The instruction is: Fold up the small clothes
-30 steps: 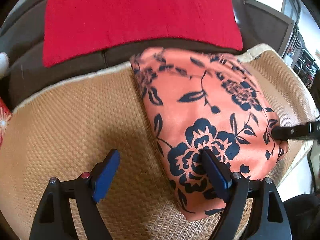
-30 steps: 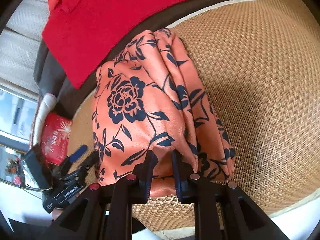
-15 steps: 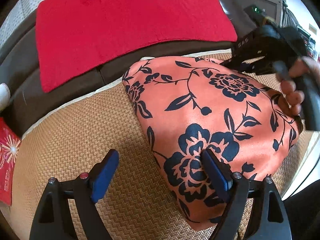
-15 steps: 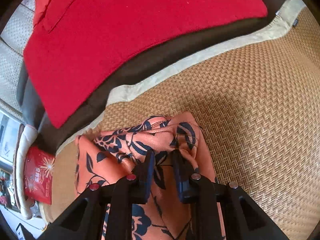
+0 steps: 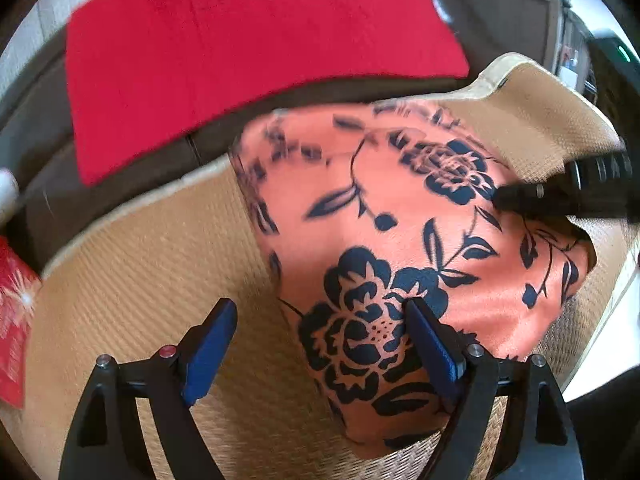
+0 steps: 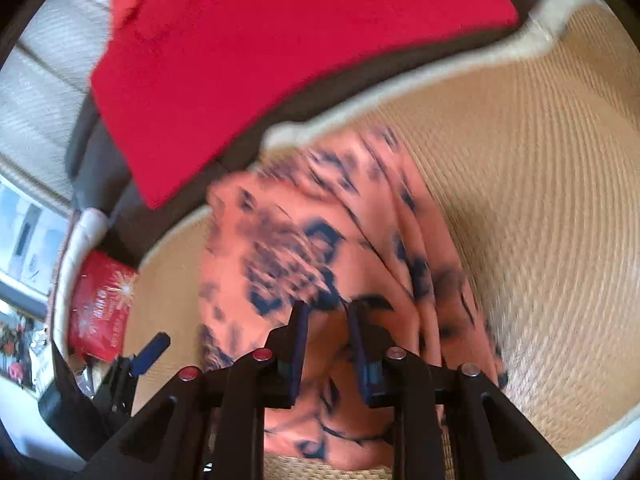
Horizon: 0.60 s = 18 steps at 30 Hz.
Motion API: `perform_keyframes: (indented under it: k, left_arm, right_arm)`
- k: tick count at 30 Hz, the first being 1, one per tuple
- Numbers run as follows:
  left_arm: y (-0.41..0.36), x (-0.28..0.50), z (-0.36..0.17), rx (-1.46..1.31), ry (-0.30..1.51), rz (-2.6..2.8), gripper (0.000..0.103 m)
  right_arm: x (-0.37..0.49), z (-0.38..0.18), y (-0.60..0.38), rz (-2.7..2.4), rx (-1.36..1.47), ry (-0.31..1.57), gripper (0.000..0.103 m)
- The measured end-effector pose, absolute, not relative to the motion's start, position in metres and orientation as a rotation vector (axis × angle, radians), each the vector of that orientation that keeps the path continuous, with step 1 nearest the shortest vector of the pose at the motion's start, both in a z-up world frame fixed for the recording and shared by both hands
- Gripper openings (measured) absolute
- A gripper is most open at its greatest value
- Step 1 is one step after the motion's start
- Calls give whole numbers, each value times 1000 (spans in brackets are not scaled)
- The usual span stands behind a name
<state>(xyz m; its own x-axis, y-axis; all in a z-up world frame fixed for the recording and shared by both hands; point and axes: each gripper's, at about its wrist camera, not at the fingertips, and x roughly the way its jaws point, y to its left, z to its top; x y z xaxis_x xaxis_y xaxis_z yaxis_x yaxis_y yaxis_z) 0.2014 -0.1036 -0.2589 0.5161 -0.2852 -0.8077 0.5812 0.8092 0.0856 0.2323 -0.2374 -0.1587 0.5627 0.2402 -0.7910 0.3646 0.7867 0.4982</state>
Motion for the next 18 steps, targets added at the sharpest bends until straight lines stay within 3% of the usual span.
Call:
perform_keyframes:
  k: [4,12,15,18]
  left_arm:
    - [-95,207,-250,265,927,-526,86]
    - [-83,208,-207,160,837,-477,87]
    - [-97,220,-227,190,914,-468,87]
    - [-108,227,-261,261,965,-467,87]
  right_arm:
    - [212,-165,-242,-44,713,927,24]
    - [160,-145,-253,-8,754,898,26]
    - [168,-180,-247,-26,745,1029,29]
    - [160,-179,-245,-21,741,983,28]
